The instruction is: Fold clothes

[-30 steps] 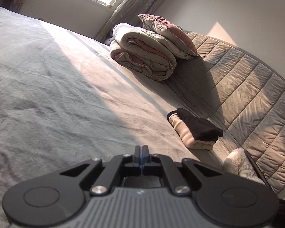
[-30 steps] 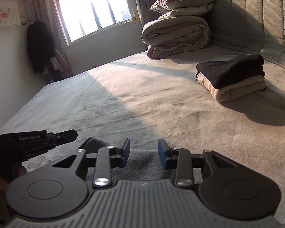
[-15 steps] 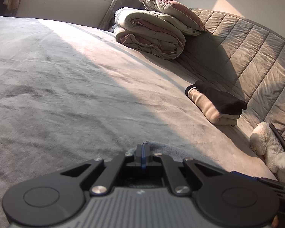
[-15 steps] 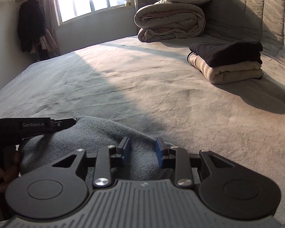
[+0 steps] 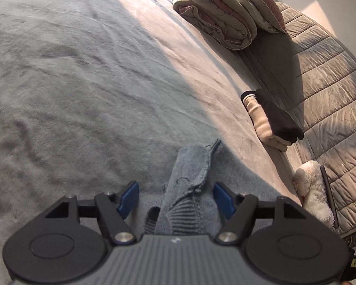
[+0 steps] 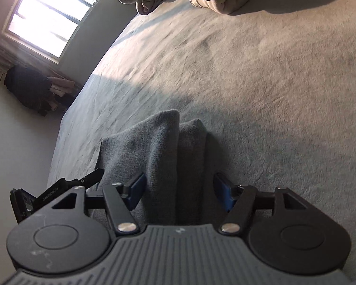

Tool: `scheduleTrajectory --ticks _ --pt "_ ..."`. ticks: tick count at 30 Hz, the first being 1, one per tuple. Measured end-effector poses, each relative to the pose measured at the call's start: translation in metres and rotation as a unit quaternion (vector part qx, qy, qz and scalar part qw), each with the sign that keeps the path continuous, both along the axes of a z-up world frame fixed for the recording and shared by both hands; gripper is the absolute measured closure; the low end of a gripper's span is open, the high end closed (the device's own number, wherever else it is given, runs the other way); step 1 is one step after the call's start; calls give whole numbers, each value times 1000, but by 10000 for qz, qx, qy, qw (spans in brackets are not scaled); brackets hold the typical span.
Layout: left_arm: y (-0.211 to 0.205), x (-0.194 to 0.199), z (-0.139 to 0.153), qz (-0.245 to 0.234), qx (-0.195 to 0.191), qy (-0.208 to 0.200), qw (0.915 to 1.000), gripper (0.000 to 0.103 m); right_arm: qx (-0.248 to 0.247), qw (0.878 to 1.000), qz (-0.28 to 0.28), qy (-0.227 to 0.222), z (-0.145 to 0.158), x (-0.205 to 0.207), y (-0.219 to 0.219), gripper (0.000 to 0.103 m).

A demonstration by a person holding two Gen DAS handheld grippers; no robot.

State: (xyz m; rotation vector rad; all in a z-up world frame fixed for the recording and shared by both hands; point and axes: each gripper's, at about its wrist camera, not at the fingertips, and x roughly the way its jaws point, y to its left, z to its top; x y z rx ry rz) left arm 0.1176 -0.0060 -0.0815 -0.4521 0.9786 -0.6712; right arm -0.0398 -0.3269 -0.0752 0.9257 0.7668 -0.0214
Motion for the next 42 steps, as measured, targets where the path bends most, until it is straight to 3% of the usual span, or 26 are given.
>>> scheduleTrajectory --ticks 6,9,12,14,16,19,25,28,31,33,35,37,42 --pt "3 5 -7 274 -478 418 9976 33 990 9940 -458 -5 -20 0 -6 35" --pt "-3 5 -14 258 -750 713 9943 42 1123 9920 -576 7 -21 6 -1 35" --pt "-12 1 -13 266 -635 633 9956 45 1087 9923 -592 -1 -21 12 4 44" --pt "-14 -1 -15 360 -672 700 9946 57 1101 9922 -587 -37 -23 13 8 60" --pt "-14 -3 -18 506 -812 846 9918 69 1211 9903 -668 -95 -23 10 5 65" --pt "-17 -13 -5 658 -676 723 9929 73 1297 9892 -685 -44 -12 11 -2 68" --pt "-16 -28 7 737 -572 704 9932 71 1116 9919 -602 -93 2 25 -21 68" --pt "-12 -26 2 779 -503 787 9926 62 1241 9899 -656 195 -9 30 -25 62" --pt "-4 -21 -4 805 -589 1014 9898 53 1241 9901 -635 172 -10 24 -26 47" --pt "-3 -17 -12 735 -721 1193 9875 50 1205 9908 -602 143 -12 22 -26 44" --pt "-4 -15 -23 747 -1010 1359 9827 51 1155 9916 -568 123 -15 21 -23 45" --pt "-5 -14 -31 756 -1230 1443 9789 53 844 9951 -510 66 -19 21 -16 53" --pt "-6 -14 -40 842 -1483 1618 9720 68 1015 9936 -491 -83 -27 24 -19 65"
